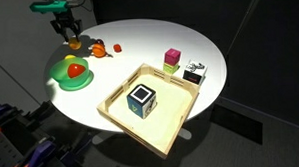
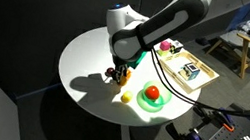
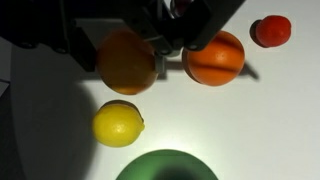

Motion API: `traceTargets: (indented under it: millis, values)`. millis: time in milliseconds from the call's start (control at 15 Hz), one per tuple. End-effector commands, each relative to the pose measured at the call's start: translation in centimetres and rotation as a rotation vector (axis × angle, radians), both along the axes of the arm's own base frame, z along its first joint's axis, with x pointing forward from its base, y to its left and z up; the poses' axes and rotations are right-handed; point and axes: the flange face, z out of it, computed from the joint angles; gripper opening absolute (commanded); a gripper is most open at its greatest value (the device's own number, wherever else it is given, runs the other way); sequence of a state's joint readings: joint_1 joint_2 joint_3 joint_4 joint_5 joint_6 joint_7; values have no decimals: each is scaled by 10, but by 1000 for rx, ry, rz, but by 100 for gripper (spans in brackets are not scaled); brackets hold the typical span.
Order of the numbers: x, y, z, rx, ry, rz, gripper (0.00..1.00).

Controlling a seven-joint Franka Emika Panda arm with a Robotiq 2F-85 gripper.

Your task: Put the big red tomato in the green bowl, then put the apple in the green bowl and remove the soft toy block from the box

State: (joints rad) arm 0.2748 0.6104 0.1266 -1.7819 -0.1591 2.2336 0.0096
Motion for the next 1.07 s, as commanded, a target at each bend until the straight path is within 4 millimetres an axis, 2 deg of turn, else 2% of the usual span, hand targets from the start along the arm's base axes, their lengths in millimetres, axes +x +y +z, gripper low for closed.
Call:
traceTargets:
  millis: [0,200,467,1000]
  values:
    - [-23,-10,29,-41,5,-36,36]
    - [-40,-19,43,-49,4,-56,36]
    - [-65,-35,53,-55,15,-90,36]
    - [-101,-90,55,-14,61,-308,36]
